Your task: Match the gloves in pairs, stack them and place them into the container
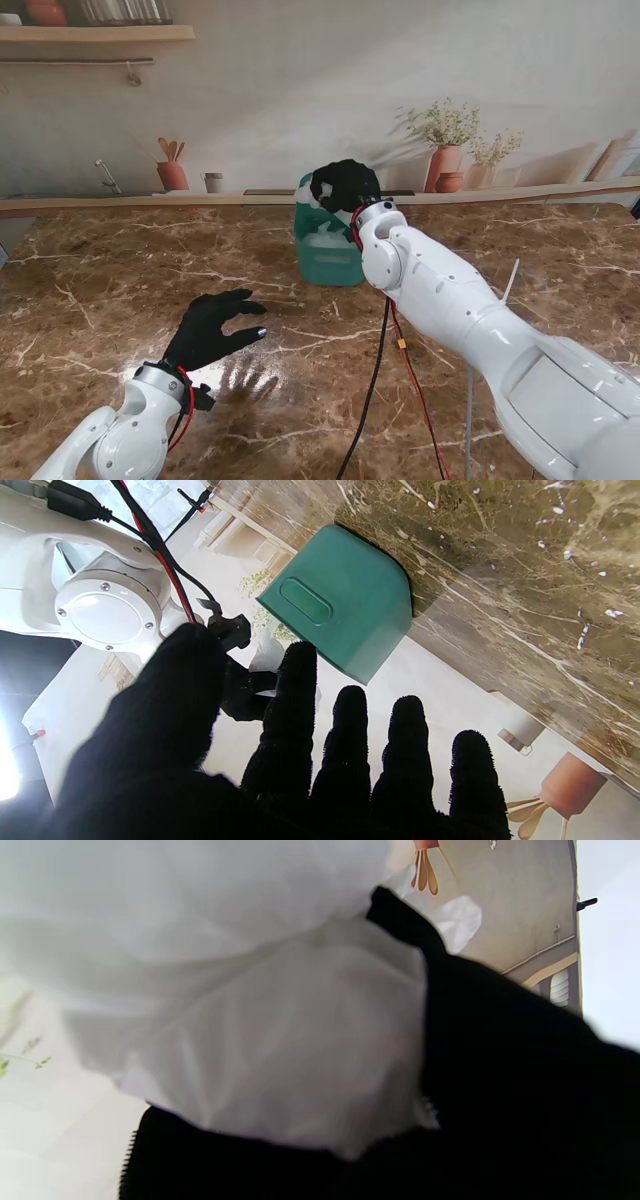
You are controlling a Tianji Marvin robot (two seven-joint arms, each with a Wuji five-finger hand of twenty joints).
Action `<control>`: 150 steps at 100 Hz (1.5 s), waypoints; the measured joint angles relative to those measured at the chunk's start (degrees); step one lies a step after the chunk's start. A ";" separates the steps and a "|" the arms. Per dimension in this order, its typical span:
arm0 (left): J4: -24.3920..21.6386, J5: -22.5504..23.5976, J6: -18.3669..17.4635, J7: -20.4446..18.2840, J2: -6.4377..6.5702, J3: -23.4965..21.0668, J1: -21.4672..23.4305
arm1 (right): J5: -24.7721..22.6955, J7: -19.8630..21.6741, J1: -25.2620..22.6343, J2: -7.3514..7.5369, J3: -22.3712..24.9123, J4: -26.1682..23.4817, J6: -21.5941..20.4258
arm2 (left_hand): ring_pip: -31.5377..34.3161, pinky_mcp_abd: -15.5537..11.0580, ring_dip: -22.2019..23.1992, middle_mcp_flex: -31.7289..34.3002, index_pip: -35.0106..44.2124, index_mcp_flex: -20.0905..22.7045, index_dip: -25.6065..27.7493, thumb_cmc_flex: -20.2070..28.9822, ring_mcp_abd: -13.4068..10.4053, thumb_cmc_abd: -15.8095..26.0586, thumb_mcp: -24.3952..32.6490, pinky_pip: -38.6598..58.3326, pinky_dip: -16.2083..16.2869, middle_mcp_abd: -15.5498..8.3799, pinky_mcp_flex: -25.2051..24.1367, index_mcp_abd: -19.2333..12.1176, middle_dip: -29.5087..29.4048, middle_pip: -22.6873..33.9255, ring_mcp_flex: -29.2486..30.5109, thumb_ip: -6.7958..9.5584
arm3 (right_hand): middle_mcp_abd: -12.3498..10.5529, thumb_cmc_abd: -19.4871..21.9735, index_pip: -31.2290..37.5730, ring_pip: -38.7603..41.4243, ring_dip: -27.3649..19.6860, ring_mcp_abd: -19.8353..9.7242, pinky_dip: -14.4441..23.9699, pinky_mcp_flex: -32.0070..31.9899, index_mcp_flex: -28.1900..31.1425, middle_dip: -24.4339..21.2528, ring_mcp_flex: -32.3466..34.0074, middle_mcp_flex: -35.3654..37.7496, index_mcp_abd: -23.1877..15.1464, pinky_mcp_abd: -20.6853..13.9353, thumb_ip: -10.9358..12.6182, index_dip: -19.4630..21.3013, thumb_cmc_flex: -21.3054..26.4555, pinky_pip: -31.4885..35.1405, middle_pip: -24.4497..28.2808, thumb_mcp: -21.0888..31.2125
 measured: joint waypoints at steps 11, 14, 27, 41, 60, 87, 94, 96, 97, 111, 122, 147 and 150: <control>-0.01 -0.12 0.04 -0.31 0.03 -0.11 0.05 | 1.69 0.06 1.23 -1.34 -1.26 3.68 -0.46 | 0.00 0.00 -0.01 0.00 0.00 0.00 0.00 0.00 0.00 0.00 0.00 -0.07 0.00 0.00 0.00 0.00 0.00 0.00 0.00 0.00 | 0.00 0.19 0.48 -1.37 0.15 0.07 -0.01 -2.67 -0.66 0.00 -0.25 -0.86 0.10 0.12 0.00 -0.01 0.00 -1.24 0.00 0.00; -0.01 -0.15 0.04 -0.45 0.04 -0.16 0.05 | 1.86 0.17 1.57 -1.66 -1.55 4.75 -0.58 | 0.00 0.00 -0.01 0.00 0.00 0.00 0.00 0.00 0.00 0.00 0.00 -0.08 0.00 0.00 0.00 0.00 0.00 0.00 0.00 0.00 | 0.00 0.35 0.77 -2.85 1.53 0.34 -0.13 -4.23 -1.30 0.08 -0.98 -1.41 0.16 0.25 0.00 -0.84 0.00 -2.42 0.00 0.21; -0.02 -0.19 -0.03 -0.66 0.10 -0.20 0.06 | 1.69 1.09 2.41 -1.92 -2.89 6.79 0.17 | -0.01 0.00 -0.02 0.00 0.00 0.00 0.00 0.00 0.00 0.00 0.00 -0.15 0.00 0.00 0.00 0.00 0.00 0.00 0.00 0.00 | 0.03 1.51 2.12 -9.05 3.47 0.60 1.41 -11.97 -6.02 0.15 -5.67 -5.69 1.08 2.05 0.30 -9.49 -3.42 -7.54 -1.22 0.26; 0.13 -0.38 -0.24 -0.86 0.15 -0.11 -0.14 | -0.49 7.89 1.96 0.07 -3.11 2.50 7.39 | -0.01 0.00 -0.02 0.00 0.00 0.00 0.00 0.00 0.00 0.00 0.00 -0.71 0.00 0.00 -0.01 0.00 0.00 0.00 0.00 0.00 | 0.19 2.37 -0.51 -14.02 1.21 0.58 3.44 -20.15 -9.48 -7.67 -13.55 -12.57 3.55 2.94 0.39 -17.50 -11.17 -12.33 -1.84 -0.67; 0.18 -0.48 -0.57 -1.31 0.24 -0.01 -0.50 | -2.84 11.51 1.39 2.80 -3.22 -1.61 10.45 | -0.01 0.00 -0.02 0.00 0.00 0.00 0.00 0.00 0.00 0.00 0.00 -0.84 0.00 0.00 -0.01 0.00 0.00 -0.01 0.00 0.00 | 0.29 6.43 -18.27 -21.01 -2.82 0.75 4.92 -28.87 -9.40 -12.78 -25.10 -22.88 7.28 2.46 8.16 -12.17 -19.69 -17.19 -7.76 -2.12; 0.18 -0.43 -0.68 -1.32 0.29 0.20 -0.86 | -7.11 22.05 -0.75 7.62 -1.01 -11.50 13.52 | -0.09 0.00 -0.02 0.00 0.00 0.00 0.00 0.00 0.00 0.00 -0.75 -1.55 0.00 0.00 -0.02 0.00 0.00 -0.01 0.00 0.00 | 0.77 8.67 -29.41 -26.30 -4.51 0.61 5.67 -36.28 -16.96 -17.64 -35.12 -32.81 7.68 1.48 8.16 -14.39 -27.65 -24.16 -14.62 -5.89; 0.27 -0.43 -0.70 -1.34 0.30 0.32 -1.05 | -8.44 24.28 -1.92 8.95 0.59 -14.54 13.41 | -0.64 0.00 -0.03 0.00 0.00 0.00 0.00 0.00 0.00 0.00 -0.68 -1.58 0.00 0.00 -0.03 0.00 0.00 -0.01 0.00 0.00 | 0.77 8.94 -31.44 -26.84 -5.01 0.61 6.30 -36.72 -19.27 -18.33 -35.62 -33.65 7.68 1.46 8.16 -15.70 -28.55 -25.66 -15.21 -6.14; 0.31 -0.43 -0.70 -1.35 0.30 0.35 -1.09 | -9.06 24.44 -2.27 9.29 1.00 -15.30 13.38 | -0.64 0.00 -0.04 0.00 0.00 0.00 0.00 0.00 0.00 0.00 -0.68 -1.58 0.00 0.00 -0.03 0.00 0.00 -0.01 0.00 0.00 | 0.77 9.26 -31.96 -27.06 -5.01 0.59 6.36 -37.16 -19.96 -18.80 -36.24 -34.31 7.61 1.40 8.16 -16.22 -28.91 -25.97 -15.42 -5.92; 0.33 -0.43 -0.70 -1.35 0.30 0.36 -1.12 | -9.35 24.50 -2.44 9.45 1.18 -15.66 13.37 | -0.64 0.00 -0.04 0.00 0.00 0.00 0.00 0.00 0.00 0.00 -0.68 -1.58 0.00 0.00 -0.03 0.00 0.00 -0.10 0.00 0.00 | 0.77 9.55 -32.42 -28.07 -5.01 0.59 6.36 -37.31 -20.55 -18.94 -36.81 -34.64 7.76 1.40 8.16 -16.60 -28.93 -26.90 -15.95 -6.32; 0.53 -0.46 -0.70 -1.38 0.30 0.56 -1.40 | -11.00 29.52 -4.48 11.77 3.42 -20.82 13.14 | -0.65 0.00 -0.04 0.00 0.00 0.00 0.00 0.00 -0.01 0.00 -0.68 -1.71 0.00 0.00 -0.04 0.00 0.00 -0.49 0.00 0.01 | 0.77 11.50 -36.19 -29.53 -5.09 0.41 7.03 -39.08 -25.09 -20.26 -39.39 -38.24 8.40 1.35 8.16 -19.07 -30.50 -29.37 -17.44 -7.08; 0.75 -0.63 -0.69 -1.38 0.30 0.77 -1.69 | -11.10 35.94 -5.48 13.22 4.93 -23.97 12.32 | -0.66 0.00 -0.05 0.00 0.00 0.00 0.00 0.00 -0.01 0.00 -0.68 -2.26 0.00 0.00 -0.05 0.00 0.00 -0.50 0.00 0.01 | 0.80 15.85 -37.45 -32.34 -8.02 0.42 7.86 -41.78 -27.00 -21.91 -44.27 -42.78 5.30 1.27 9.24 -20.32 -30.48 -33.04 -19.61 -12.91; 0.86 -0.88 -0.85 -1.51 0.30 0.99 -2.07 | -6.10 39.30 -3.45 13.73 2.15 -22.91 12.28 | -0.67 0.00 -0.05 0.00 0.00 0.00 0.00 0.01 -0.01 0.61 -1.26 -2.99 0.03 0.00 -0.07 0.00 -0.03 -0.50 0.00 0.01 | 6.32 21.37 -43.50 -37.06 -14.66 6.72 9.21 -46.17 -34.22 -30.90 -49.43 -49.99 -0.04 2.20 14.18 -25.07 -30.58 -38.73 -25.11 -21.12; 0.89 -0.85 -0.91 -1.51 0.30 0.99 -2.10 | -6.21 39.08 -3.29 13.58 2.07 -22.50 12.24 | -0.67 0.00 -0.05 0.00 0.00 0.00 0.00 0.01 -0.01 0.61 -2.07 -2.99 0.06 0.00 -0.07 -0.01 -0.04 -0.50 0.00 0.04 | 6.43 21.37 -43.92 -37.63 -15.30 6.78 9.21 -46.55 -35.41 -31.55 -50.18 -50.60 -0.04 2.23 14.18 -25.22 -31.14 -39.00 -25.16 -20.92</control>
